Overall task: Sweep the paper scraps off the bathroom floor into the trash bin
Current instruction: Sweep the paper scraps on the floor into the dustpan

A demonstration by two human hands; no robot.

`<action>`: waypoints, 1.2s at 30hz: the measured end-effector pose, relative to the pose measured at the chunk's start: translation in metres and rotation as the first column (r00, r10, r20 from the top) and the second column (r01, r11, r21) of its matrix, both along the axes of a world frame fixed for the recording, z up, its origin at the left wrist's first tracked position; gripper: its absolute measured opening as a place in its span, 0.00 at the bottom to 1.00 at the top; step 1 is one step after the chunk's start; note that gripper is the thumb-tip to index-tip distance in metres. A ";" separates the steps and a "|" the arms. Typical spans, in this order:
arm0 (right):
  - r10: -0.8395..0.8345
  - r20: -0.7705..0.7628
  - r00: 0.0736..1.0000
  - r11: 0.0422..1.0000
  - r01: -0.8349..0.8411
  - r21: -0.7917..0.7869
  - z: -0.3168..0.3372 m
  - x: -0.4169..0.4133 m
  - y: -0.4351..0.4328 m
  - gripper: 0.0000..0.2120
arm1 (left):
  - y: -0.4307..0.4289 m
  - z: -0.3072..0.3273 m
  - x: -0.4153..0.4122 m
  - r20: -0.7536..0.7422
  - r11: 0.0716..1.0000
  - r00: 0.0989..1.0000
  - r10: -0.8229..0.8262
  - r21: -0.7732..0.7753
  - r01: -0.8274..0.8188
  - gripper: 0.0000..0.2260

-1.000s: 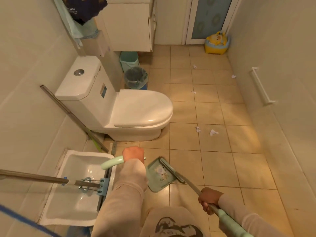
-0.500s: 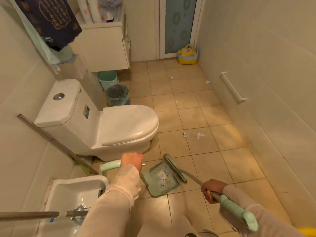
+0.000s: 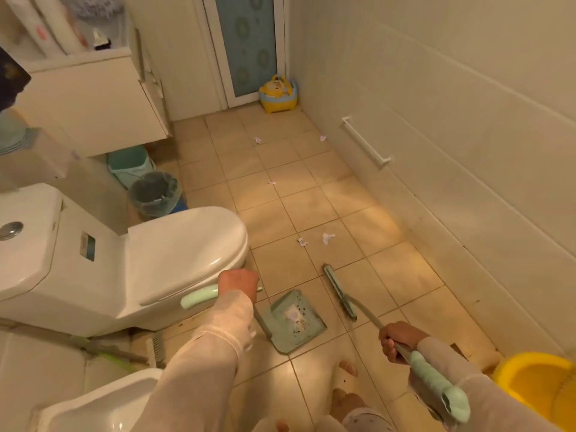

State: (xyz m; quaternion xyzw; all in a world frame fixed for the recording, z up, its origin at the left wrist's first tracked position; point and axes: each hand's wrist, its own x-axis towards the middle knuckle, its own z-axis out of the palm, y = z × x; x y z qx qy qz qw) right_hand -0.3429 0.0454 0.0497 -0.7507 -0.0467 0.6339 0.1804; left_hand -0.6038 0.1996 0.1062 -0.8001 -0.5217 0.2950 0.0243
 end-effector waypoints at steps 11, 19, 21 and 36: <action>0.035 -0.022 0.999 0.998 -0.036 -0.056 0.000 0.084 0.070 0.15 | 0.065 -0.005 0.067 0.027 0.999 0.998 0.052 -0.003 -0.052 0.13; 0.092 -0.051 0.994 0.993 -0.096 -0.064 0.009 0.154 0.148 0.16 | 0.115 0.001 0.102 -0.014 0.988 0.988 0.154 0.024 -0.154 0.13; 0.109 -0.049 0.993 0.992 -0.111 -0.052 0.010 0.161 0.160 0.15 | 0.119 0.000 0.108 -0.032 0.984 0.983 0.180 0.015 -0.179 0.13; 0.007 0.030 1.000 1.000 -0.006 -0.028 0.024 0.175 0.263 0.17 | 0.226 -0.003 0.135 -0.036 0.981 0.981 0.189 -0.033 -0.190 0.14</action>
